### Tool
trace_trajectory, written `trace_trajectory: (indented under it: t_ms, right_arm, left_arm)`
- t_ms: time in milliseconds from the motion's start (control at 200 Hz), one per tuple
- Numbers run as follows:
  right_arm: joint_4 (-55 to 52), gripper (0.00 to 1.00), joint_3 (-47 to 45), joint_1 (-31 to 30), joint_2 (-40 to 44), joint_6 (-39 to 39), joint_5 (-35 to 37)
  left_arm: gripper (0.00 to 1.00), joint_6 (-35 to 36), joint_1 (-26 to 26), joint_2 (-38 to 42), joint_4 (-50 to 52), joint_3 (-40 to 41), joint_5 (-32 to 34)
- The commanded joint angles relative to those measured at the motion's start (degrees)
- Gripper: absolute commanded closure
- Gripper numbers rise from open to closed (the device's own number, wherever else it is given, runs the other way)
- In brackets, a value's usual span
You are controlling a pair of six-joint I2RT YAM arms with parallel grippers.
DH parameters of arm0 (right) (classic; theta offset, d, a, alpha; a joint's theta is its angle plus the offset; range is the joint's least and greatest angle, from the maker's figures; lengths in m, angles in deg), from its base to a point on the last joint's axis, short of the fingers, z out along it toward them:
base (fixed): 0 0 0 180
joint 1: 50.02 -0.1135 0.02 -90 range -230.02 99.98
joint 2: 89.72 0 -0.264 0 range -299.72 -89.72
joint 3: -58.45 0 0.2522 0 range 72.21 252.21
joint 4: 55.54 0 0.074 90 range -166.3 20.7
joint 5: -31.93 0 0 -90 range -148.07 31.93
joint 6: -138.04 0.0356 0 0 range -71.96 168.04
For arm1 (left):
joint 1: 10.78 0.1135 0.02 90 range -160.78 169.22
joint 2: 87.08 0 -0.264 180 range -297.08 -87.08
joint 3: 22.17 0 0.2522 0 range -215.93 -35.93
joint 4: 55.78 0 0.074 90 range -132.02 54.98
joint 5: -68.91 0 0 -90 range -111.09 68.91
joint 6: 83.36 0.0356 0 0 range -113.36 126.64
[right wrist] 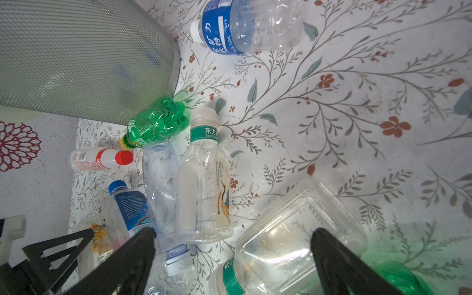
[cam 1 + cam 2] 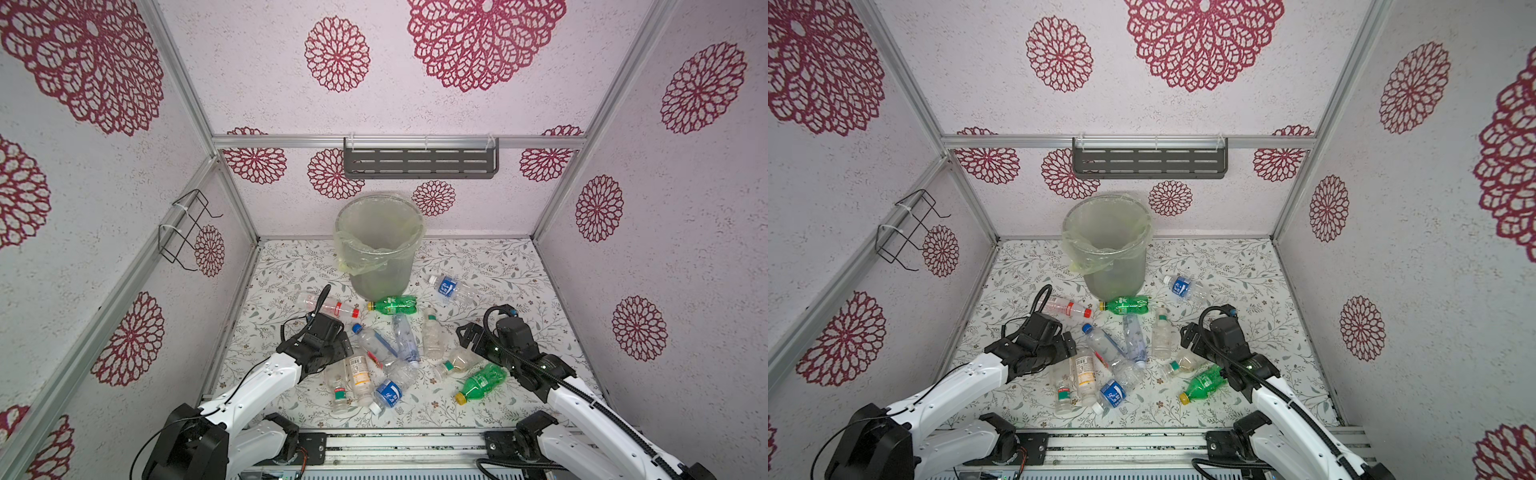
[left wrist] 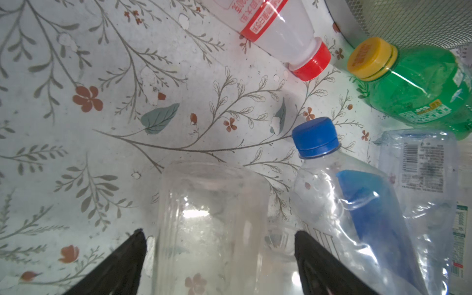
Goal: Throw the plastic bottles in the bin
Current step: Pick up the plastic bottle from the middle-left of the table.
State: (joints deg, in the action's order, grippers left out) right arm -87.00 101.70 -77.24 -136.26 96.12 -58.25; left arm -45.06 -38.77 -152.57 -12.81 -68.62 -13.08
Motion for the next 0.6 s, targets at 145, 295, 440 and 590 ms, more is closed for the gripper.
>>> trace_trajectory:
  t_ms: [145,295,440,590]
  right_arm:
    - [1.5,0.01,0.6,-0.37,1.03,0.5,1.23]
    - [1.61,0.01,-0.82,-0.3,2.62,1.32,1.5]
    - [1.1,0.01,-1.2,-0.29,3.22,1.39,1.6]
    - [1.26,0.01,-1.15,-0.34,3.06,1.58,1.42]
  left_arm:
    - [0.14,-0.5,-0.42,-1.56,-2.45,0.95,0.17]
    - [0.24,-0.35,-0.46,-1.78,-2.83,1.13,0.51]
    - [0.3,-0.3,-0.44,-1.85,-3.06,1.2,0.88]
    - [0.4,-0.02,-0.48,-1.75,-2.61,1.22,1.38]
